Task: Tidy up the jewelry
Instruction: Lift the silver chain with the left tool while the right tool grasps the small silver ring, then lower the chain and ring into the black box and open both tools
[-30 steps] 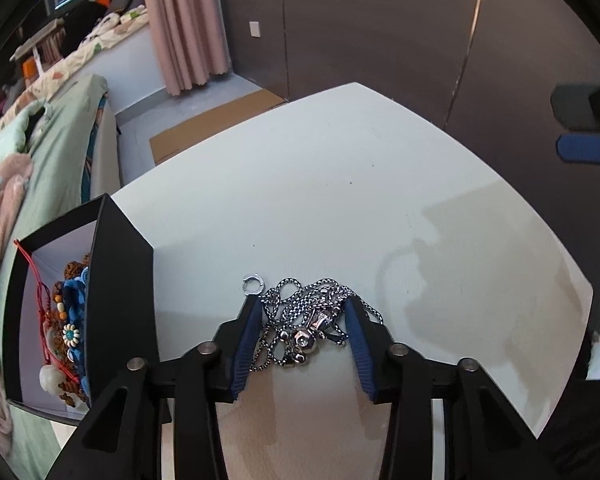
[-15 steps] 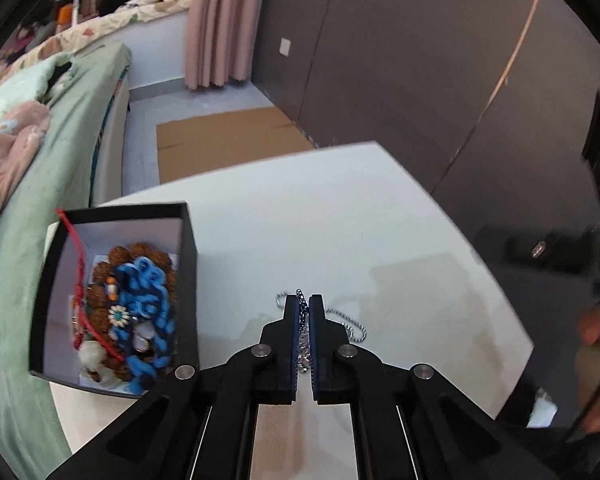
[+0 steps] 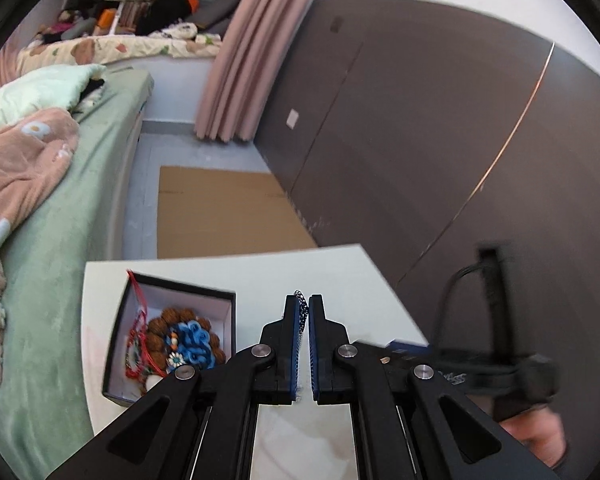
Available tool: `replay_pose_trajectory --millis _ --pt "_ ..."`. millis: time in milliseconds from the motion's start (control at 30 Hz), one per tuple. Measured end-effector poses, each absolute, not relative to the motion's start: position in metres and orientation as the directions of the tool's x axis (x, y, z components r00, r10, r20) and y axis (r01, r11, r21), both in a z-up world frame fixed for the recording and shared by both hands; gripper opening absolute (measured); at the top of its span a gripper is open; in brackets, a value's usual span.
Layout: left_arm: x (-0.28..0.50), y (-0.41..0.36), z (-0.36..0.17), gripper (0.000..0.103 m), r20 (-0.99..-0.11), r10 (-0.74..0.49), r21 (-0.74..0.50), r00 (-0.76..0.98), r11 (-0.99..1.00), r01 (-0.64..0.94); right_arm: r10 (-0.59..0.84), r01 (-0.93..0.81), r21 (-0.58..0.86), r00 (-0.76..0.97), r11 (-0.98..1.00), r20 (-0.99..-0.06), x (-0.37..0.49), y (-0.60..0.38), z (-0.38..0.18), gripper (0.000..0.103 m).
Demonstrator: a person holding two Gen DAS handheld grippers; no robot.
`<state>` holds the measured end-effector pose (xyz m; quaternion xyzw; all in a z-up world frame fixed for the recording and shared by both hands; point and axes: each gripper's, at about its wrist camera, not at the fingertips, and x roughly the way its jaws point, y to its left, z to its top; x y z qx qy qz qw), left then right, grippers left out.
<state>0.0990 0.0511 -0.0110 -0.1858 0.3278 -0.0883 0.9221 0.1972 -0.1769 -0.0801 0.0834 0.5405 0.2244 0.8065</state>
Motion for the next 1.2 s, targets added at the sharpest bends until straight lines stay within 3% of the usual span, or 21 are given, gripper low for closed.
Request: replay_pose_trajectory --millis 67,200,267,567,867,1200 --pt "0.096 0.055 -0.006 0.004 -0.548 -0.295 -0.417 0.783 0.907 0.049 0.452 -0.278 0.375 0.313 0.884 -0.835 0.199 -0.169 -0.083 0.070" --pt "0.095 0.061 -0.002 0.004 -0.528 -0.304 -0.435 0.793 0.899 0.055 0.445 -0.279 0.373 0.274 0.885 -0.852 0.204 -0.152 -0.095 0.041" --pt "0.094 0.066 -0.002 0.004 -0.524 -0.306 -0.443 0.795 0.895 0.053 0.437 -0.278 0.368 0.249 0.887 -0.864 0.206 -0.142 -0.104 0.035" --pt "0.089 0.087 0.001 0.004 -0.510 -0.295 -0.467 0.808 0.884 0.028 0.388 -0.304 0.312 0.230 0.900 -0.893 0.211 -0.107 -0.120 0.029" --pt "0.084 0.099 0.015 0.004 -0.454 -0.298 -0.514 0.840 0.858 0.026 0.251 -0.373 0.136 0.279 0.918 -0.927 0.200 -0.087 -0.125 0.013" --pt "0.075 0.095 0.051 0.004 -0.330 -0.300 -0.537 0.895 0.839 0.084 0.348 -0.347 0.238 0.298 0.907 -0.889 0.196 -0.109 -0.103 0.013"
